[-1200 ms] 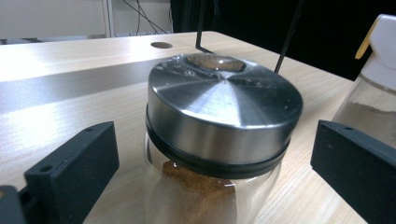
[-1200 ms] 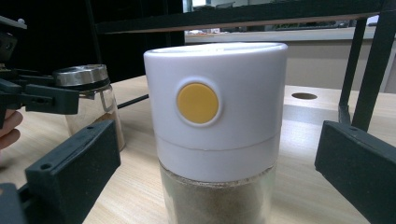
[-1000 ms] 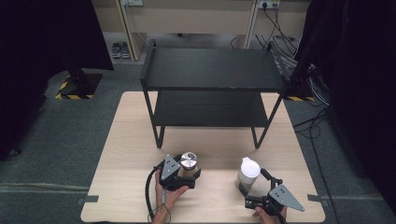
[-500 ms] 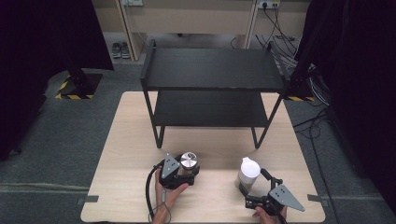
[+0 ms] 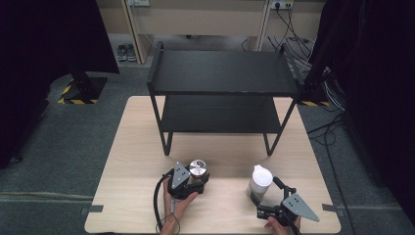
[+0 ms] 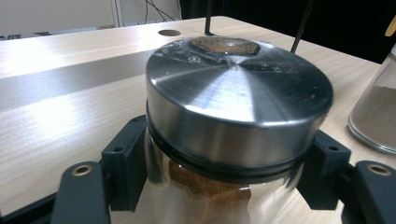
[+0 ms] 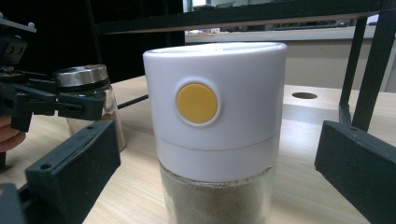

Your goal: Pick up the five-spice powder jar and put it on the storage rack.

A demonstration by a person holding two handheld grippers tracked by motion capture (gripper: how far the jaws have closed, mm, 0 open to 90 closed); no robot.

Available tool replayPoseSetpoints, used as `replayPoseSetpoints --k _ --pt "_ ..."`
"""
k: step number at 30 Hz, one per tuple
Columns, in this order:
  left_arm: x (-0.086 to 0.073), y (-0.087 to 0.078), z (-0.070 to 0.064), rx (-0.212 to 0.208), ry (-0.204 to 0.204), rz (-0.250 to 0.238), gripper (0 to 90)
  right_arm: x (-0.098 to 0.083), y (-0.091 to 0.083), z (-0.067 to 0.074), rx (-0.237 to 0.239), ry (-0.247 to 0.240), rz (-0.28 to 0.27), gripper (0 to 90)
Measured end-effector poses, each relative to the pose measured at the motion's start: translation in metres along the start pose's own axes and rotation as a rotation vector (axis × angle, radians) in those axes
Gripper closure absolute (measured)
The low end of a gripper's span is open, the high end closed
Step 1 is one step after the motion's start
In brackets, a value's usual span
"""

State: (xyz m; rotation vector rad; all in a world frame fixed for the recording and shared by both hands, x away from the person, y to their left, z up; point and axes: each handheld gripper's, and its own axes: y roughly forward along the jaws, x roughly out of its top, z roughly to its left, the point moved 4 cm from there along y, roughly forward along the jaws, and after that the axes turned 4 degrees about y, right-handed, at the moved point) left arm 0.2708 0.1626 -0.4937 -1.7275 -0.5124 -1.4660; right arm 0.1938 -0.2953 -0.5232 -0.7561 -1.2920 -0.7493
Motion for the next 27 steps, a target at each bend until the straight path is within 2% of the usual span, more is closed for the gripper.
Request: replayPoseSetpoints --k 7,18,22,27 --pt "0.0 -0.002 -0.004 0.007 0.022 -0.013 30.2 0.0 0.0 0.0 0.0 0.0 0.0 0.4" --pt "-0.003 -0.01 0.003 -0.038 -0.005 -0.067 30.4 0.0 0.0 0.0 0.002 0.0 0.0 0.4" --pt "0.001 -0.014 0.004 -0.048 -0.001 -0.063 30.5 0.0 0.0 0.0 0.001 0.001 0.0 0.4" --pt "0.011 -0.021 0.006 -0.06 -0.007 -0.08 30.6 0.0 0.0 0.0 0.0 0.001 0.0 0.4"
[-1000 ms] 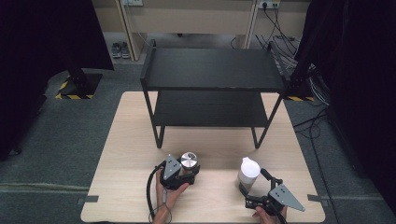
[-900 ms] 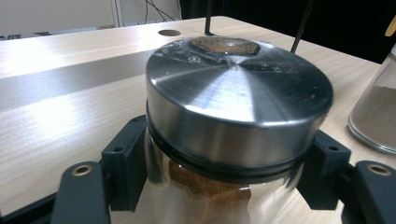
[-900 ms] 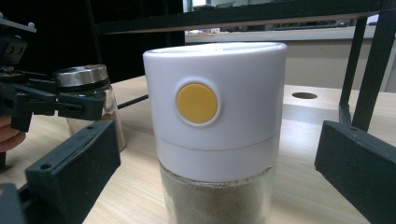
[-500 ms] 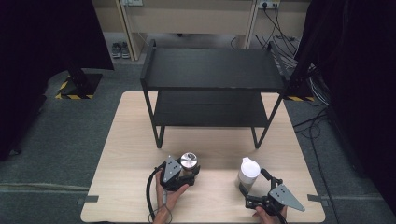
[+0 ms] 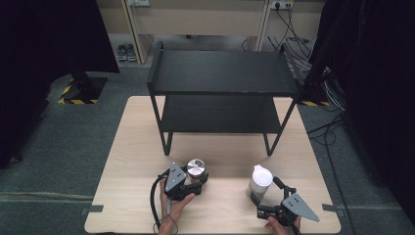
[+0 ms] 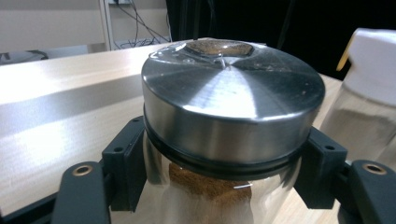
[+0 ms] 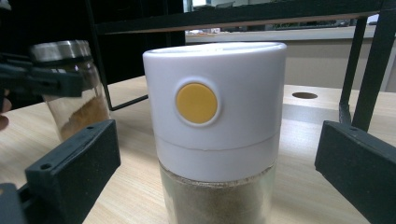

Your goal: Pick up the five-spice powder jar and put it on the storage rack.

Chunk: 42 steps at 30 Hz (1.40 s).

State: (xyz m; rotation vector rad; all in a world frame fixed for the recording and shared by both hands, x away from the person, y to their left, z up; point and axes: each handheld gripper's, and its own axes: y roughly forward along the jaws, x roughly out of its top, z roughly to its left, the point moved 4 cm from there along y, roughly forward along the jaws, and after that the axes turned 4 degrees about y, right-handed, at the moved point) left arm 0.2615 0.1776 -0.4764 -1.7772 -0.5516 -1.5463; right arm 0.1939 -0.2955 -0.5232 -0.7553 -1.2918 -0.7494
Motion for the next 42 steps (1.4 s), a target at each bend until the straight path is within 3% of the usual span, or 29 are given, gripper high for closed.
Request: replayPoseSetpoints --k 28,42 --pt "0.06 -0.011 0.009 -0.122 0.043 0.006 30.7 0.0 0.0 0.0 -0.001 0.007 0.001 0.4" --pt "0.096 -0.012 0.018 -0.172 0.039 -0.018 30.7 0.0 0.0 -0.001 0.0 0.007 0.001 0.4"
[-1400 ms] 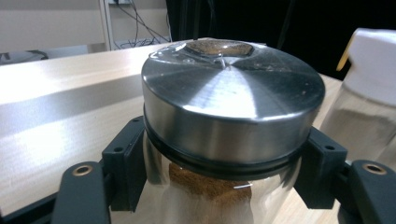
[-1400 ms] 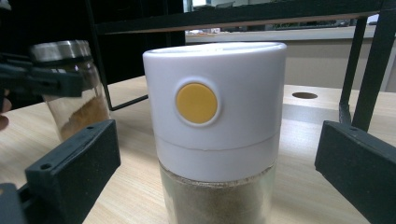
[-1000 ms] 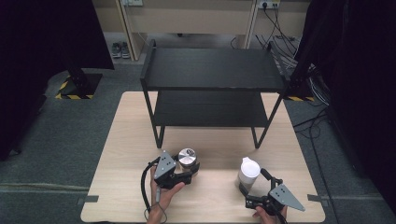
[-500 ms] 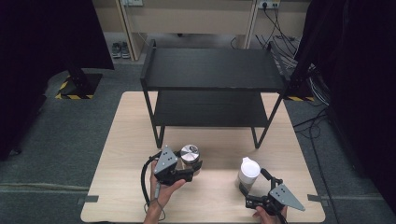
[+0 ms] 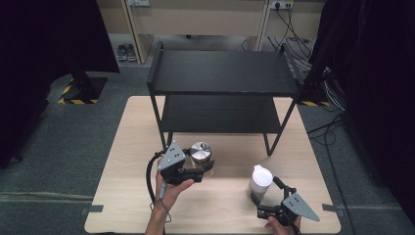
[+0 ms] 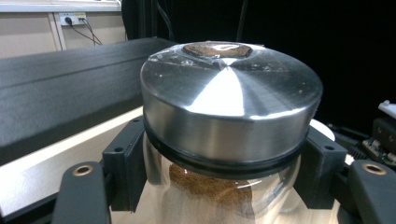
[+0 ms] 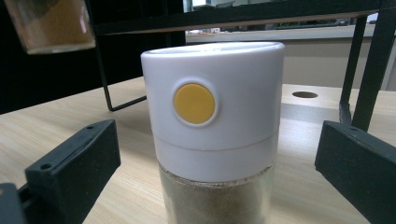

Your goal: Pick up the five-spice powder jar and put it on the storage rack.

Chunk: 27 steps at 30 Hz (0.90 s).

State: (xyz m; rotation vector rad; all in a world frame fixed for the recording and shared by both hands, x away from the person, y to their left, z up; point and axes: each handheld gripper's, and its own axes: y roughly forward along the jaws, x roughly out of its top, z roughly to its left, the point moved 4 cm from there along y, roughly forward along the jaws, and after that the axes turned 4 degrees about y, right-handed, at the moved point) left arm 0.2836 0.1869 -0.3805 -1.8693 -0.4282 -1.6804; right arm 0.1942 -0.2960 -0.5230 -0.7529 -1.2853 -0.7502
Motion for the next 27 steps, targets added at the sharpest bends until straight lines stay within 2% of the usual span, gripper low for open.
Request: replayPoseSetpoints --k 4,15,20,27 --pt "0.014 0.002 0.004 -0.003 0.014 0.006 30.8 0.0 0.0 0.0 0.0 -0.002 0.0 0.3" --pt "0.044 0.003 0.019 -0.041 0.012 -0.007 30.8 0.0 0.0 0.0 0.0 0.0 0.0 0.4" --pt "0.057 0.004 0.021 -0.028 0.018 -0.002 30.8 0.0 0.0 0.0 0.001 -0.001 0.002 0.4" --pt "0.078 0.006 0.028 -0.041 0.02 -0.001 30.8 0.0 0.0 0.0 0.001 0.001 0.001 0.4"
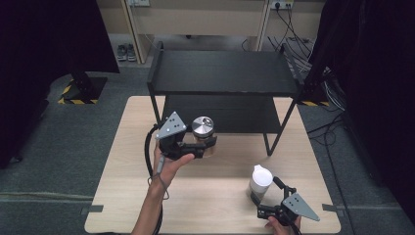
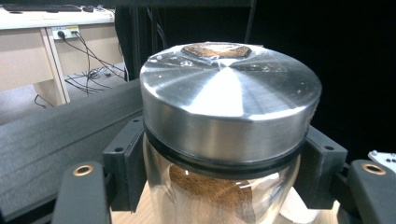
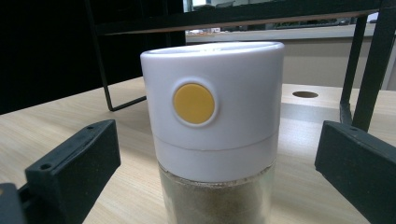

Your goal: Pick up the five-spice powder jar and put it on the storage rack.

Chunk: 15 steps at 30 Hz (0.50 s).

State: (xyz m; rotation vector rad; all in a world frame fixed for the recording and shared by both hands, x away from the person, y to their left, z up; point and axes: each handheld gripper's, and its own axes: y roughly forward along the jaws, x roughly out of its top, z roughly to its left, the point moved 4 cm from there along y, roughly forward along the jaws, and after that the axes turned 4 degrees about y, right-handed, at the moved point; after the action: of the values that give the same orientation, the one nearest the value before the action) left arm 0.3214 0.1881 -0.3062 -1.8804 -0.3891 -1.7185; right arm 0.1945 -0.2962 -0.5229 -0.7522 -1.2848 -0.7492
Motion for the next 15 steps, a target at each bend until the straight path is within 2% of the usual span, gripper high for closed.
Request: replayPoseSetpoints --k 6,15 --pt "0.029 0.002 0.005 -0.019 0.022 0.016 30.8 0.0 0.0 0.0 0.001 0.001 0.0 0.4" --pt "0.06 0.001 0.013 -0.034 0.031 0.027 30.9 0.0 0.0 0.0 0.0 0.003 0.0 0.4"
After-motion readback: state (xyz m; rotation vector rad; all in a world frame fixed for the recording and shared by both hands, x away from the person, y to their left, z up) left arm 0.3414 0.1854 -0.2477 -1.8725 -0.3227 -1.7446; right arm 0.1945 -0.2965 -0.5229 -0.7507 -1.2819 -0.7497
